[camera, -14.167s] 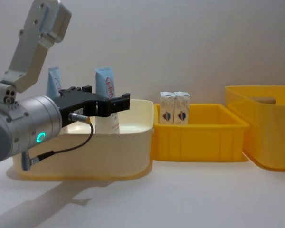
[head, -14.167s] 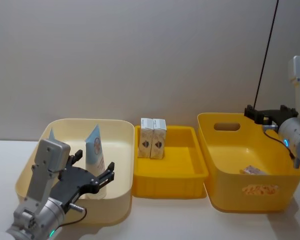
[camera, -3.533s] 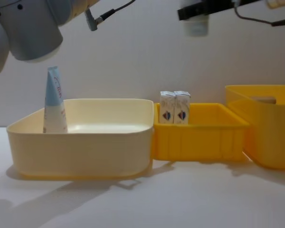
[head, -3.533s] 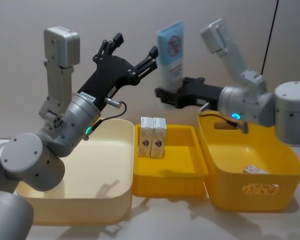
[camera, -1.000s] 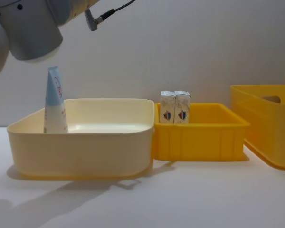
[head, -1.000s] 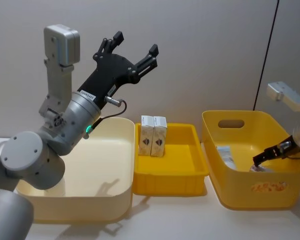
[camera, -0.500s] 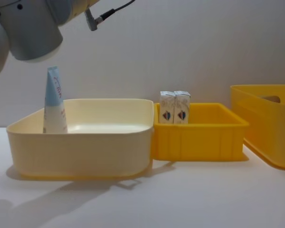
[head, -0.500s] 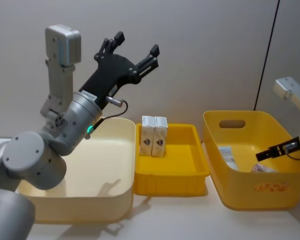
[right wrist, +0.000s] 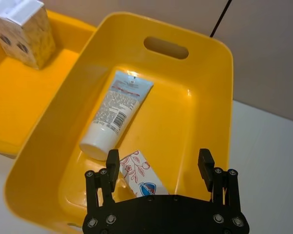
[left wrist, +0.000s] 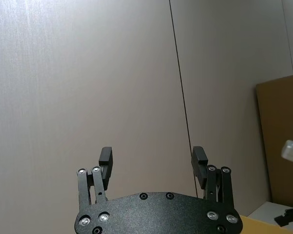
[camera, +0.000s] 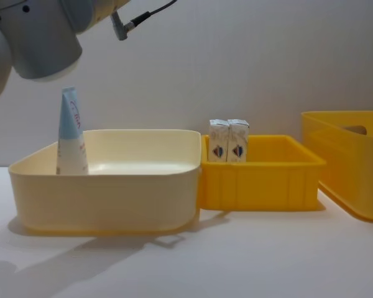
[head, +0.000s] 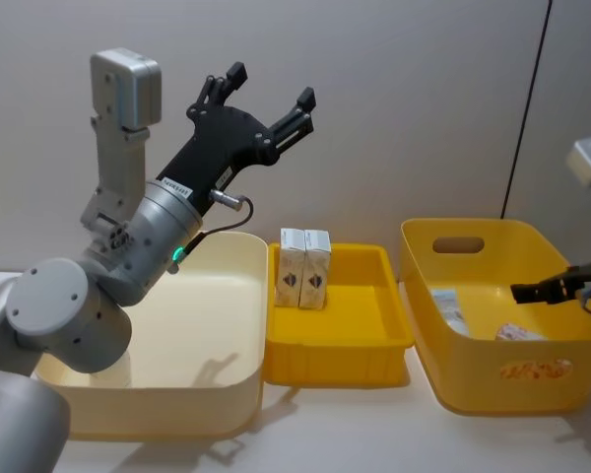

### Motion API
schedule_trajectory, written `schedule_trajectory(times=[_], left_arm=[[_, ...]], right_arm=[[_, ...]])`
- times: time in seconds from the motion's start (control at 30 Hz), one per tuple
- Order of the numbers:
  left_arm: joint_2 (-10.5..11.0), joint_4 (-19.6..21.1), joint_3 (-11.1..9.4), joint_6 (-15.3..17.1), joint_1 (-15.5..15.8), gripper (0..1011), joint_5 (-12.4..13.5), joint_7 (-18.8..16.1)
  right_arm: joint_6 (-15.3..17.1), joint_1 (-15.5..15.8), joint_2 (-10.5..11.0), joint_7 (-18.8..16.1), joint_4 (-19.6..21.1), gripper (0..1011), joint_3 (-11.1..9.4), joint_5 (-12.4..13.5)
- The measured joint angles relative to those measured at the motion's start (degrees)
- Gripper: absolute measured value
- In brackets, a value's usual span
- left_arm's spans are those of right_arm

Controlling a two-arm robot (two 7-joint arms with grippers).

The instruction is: Bimanual collaborative sorting of washing and personal care products

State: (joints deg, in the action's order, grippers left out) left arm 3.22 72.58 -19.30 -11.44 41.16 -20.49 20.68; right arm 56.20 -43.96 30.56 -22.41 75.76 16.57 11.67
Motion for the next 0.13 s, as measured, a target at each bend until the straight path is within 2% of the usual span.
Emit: schedule_trajectory(times=[0.07,0.1,0.13], left_arm=[[0.00,0.00,0.00,0.00,0.00,1003,0.00,0.00],[0.00,0.00,0.00,0.00,0.00,1003,0.00,0.00],[0.00,0.00,0.00,0.00,0.00,1003,0.00,0.00]], right_arm=[[-0.96,2.15,0.41,0.51,3.00,1001,-1.47,0.31],[-0.96,2.15,0.41,0.51,3.00,1001,-1.47,0.31],[-1.63,3.64,0.67,0.78,5.05,1001,-2.54,0.49]])
